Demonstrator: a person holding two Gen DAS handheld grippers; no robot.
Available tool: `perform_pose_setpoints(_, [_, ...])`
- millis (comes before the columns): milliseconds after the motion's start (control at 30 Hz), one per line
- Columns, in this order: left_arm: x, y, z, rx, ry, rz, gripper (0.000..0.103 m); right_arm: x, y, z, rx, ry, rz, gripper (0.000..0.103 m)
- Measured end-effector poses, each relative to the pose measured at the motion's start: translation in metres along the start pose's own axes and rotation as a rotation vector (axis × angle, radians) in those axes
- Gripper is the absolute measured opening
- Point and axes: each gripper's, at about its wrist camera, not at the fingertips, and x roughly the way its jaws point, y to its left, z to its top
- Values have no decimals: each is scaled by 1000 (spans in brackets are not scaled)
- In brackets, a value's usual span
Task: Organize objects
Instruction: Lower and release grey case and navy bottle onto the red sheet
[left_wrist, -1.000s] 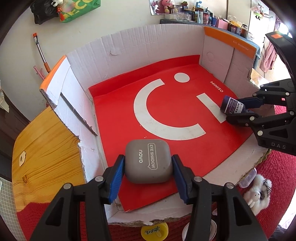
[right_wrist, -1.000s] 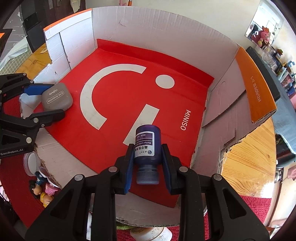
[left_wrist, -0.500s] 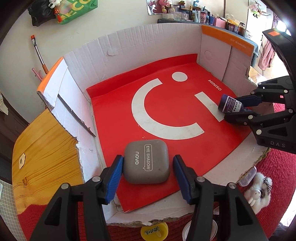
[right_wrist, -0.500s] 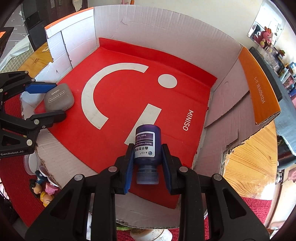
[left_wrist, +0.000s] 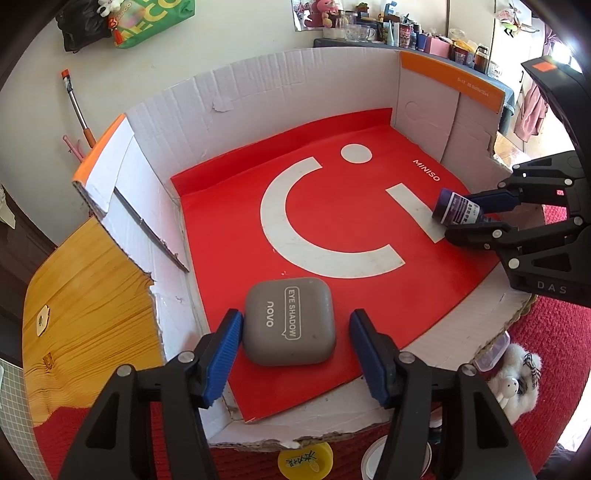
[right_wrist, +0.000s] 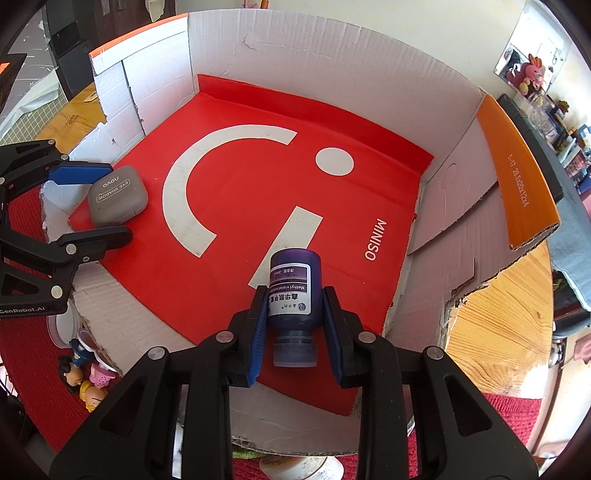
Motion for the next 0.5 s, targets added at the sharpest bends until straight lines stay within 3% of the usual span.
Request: perform_pose_setpoints(500, [-1,0,2,-9,-3,-17,68,0,-1,-1,-3,2,-3,28])
